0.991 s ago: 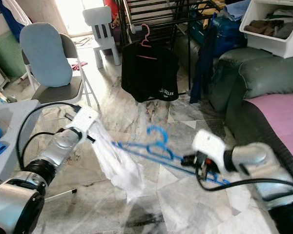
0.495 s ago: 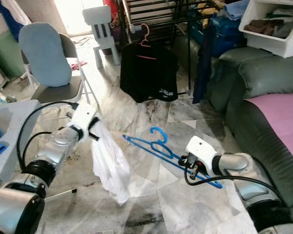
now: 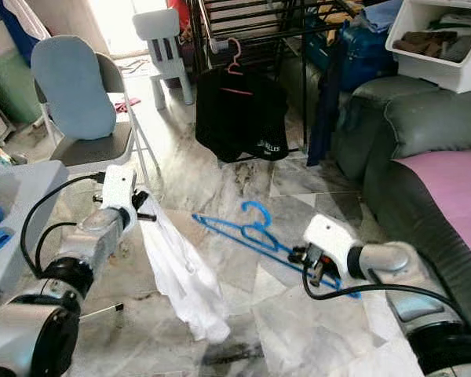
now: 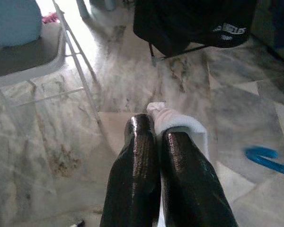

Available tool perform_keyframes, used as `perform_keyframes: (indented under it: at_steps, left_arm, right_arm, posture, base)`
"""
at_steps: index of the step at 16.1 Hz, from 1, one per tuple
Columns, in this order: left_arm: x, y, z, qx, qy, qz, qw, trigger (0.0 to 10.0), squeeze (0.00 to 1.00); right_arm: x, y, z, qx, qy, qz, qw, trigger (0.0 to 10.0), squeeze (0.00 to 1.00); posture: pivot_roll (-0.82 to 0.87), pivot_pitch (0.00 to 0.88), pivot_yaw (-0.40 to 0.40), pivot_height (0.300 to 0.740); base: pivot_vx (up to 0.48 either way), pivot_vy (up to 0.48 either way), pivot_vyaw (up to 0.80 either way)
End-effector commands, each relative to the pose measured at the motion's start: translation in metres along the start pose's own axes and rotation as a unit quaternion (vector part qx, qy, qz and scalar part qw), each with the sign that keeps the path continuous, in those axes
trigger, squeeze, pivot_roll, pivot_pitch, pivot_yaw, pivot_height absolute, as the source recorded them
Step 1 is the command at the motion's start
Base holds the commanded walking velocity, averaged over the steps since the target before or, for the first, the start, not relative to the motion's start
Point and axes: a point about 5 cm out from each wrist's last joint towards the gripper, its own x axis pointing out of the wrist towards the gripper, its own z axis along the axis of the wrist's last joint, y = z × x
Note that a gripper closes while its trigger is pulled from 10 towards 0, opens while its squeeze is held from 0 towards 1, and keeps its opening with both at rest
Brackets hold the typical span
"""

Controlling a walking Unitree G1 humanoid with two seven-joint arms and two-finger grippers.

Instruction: Hang hanger

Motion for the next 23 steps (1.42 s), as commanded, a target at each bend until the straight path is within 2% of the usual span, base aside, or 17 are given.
perform_keyframes:
  at_steps: [1,4,8,10,11,13,14,15,19,20,21,23]
  left_arm:
    - [0.001,-0.001,0.012,-0.005,-0.013,-0.001,1.0,10.0,0.0]
    - [0.002,-0.019,0.016,0.024,-0.017,-0.05,0.998,10.0,0.0]
    - [0.003,-0.019,0.015,0.043,-0.013,-0.048,0.998,10.0,0.0]
    - [0.002,-0.02,0.017,0.033,-0.018,-0.063,0.997,10.0,0.0]
    - [0.002,-0.019,0.017,0.042,-0.019,-0.059,0.997,10.0,0.0]
    - [0.002,-0.007,0.011,0.049,-0.002,-0.021,0.999,10.0,0.0]
    - [0.0,0.01,-0.001,0.039,0.023,0.029,0.999,10.0,0.0]
    - [0.0,0.013,-0.005,0.046,0.03,0.031,0.998,10.0,0.0]
    - [0.0,0.013,-0.002,0.052,0.025,0.03,0.998,10.0,0.0]
    - [0.001,0.011,0.0,0.049,0.021,0.023,0.998,10.0,0.0]
    - [0.001,0.009,0.0,0.051,0.02,0.016,0.998,10.0,0.0]
    - [0.001,0.006,-0.001,0.06,0.015,0.004,0.998,10.0,0.0]
  right_arm:
    - [0.0,0.0,0.011,-0.005,-0.025,0.002,1.0,10.0,0.0]
    - [0.009,0.008,0.021,-0.004,-0.045,0.021,0.999,10.0,0.0]
    - [0.013,0.011,0.023,-0.007,-0.045,0.031,0.998,10.0,0.0]
    - [0.013,0.01,0.02,-0.006,-0.036,0.026,0.999,10.0,0.0]
    - [0.012,0.009,0.019,-0.008,-0.034,0.024,0.999,10.0,0.0]
    - [0.01,0.0,0.02,-0.014,-0.038,-0.016,0.999,10.0,0.0]
    - [0.005,-0.001,0.021,-0.002,-0.044,-0.008,0.999,10.0,0.0]
    - [0.002,0.006,0.019,-0.005,-0.038,0.017,0.999,10.0,0.0]
    - [0.007,0.023,0.002,-0.007,-0.01,0.053,0.999,10.0,0.0]
    - [0.012,0.035,-0.001,0.011,-0.021,0.086,0.996,10.0,0.0]
    - [0.015,0.04,-0.002,0.015,-0.021,0.092,0.995,10.0,0.0]
    - [0.028,0.037,-0.006,0.011,-0.021,0.048,0.999,10.0,0.0]
  posture:
    - [-0.14,0.0,0.14,0.74]
    - [-0.14,0.0,0.155,0.74]
    - [-0.13,0.0,0.153,0.74]
    - [-0.12,0.0,0.149,0.74]
    - [-0.12,0.0,0.149,0.74]
    - [-0.12,0.0,0.147,0.74]
    - [-0.13,0.0,0.148,0.74]
    - [-0.13,0.0,0.148,0.74]
    - [-0.13,0.0,0.15,0.74]
    - [-0.13,0.0,0.15,0.74]
    - [-0.13,0.0,0.15,0.74]
    - [-0.13,0.0,0.148,0.74]
  base:
    - [0.0,0.0,0.0]
    - [0.0,0.0,0.0]
    - [0.0,0.0,0.0]
    - [0.0,0.0,0.0]
    - [0.0,0.0,0.0]
    - [0.0,0.0,0.0]
    - [0.0,0.0,0.0]
    - [0.0,0.0,0.0]
    - [0.0,0.0,0.0]
    - [0.0,0.0,0.0]
    - [0.0,0.0,0.0]
    - [0.0,0.0,0.0]
